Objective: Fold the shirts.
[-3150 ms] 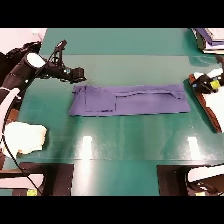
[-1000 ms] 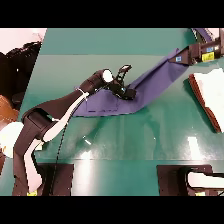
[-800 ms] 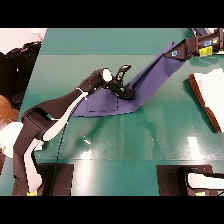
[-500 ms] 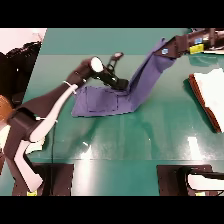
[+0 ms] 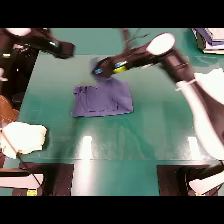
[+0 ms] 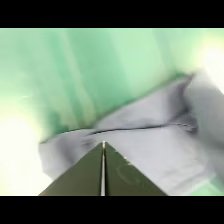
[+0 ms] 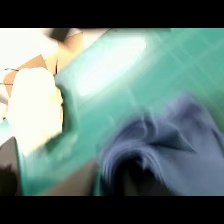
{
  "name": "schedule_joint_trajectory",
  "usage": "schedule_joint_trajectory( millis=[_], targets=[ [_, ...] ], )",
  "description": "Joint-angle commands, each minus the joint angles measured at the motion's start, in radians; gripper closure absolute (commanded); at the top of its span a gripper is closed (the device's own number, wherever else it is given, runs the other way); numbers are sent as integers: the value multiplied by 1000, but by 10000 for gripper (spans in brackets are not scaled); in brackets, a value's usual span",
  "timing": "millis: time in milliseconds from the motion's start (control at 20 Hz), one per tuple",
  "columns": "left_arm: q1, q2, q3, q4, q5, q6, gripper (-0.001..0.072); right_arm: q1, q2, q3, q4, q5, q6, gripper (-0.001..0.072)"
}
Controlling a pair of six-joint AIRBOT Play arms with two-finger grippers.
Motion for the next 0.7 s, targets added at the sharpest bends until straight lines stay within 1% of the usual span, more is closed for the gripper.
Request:
schedule_joint_trajectory(
  millis=[0, 50, 150, 250, 300, 400, 550, 600, 650],
  targets=[
    [108, 132, 0, 33, -39, 10, 682, 165, -164, 116, -4, -209, -70, 230],
    [124, 155, 0, 33, -42, 10, 682, 175, -196, 170, -7, -197, -69, 172],
    [144, 183, 1, 32, -65, 10, 682, 156, -194, 192, -32, -156, -68, 192],
    [144, 190, 2, 33, -108, 19, 682, 97, -118, 102, -106, -110, -39, 201],
    [144, 189, 2, 32, -133, 29, 682, 54, -73, 48, -172, -67, -10, 279],
    [144, 189, -2, 32, -155, 28, 682, -48, 10, -73, -258, 26, 29, 284],
    [144, 187, -14, 21, -157, 28, 682, -223, 117, -304, -273, 84, 74, 283],
    [144, 187, -23, 14, -154, 28, 682, -282, 146, -387, -272, 85, 80, 270],
    [144, 187, -33, 1, -147, 28, 682, -332, 163, -455, -272, 88, 81, 174]
  ],
)
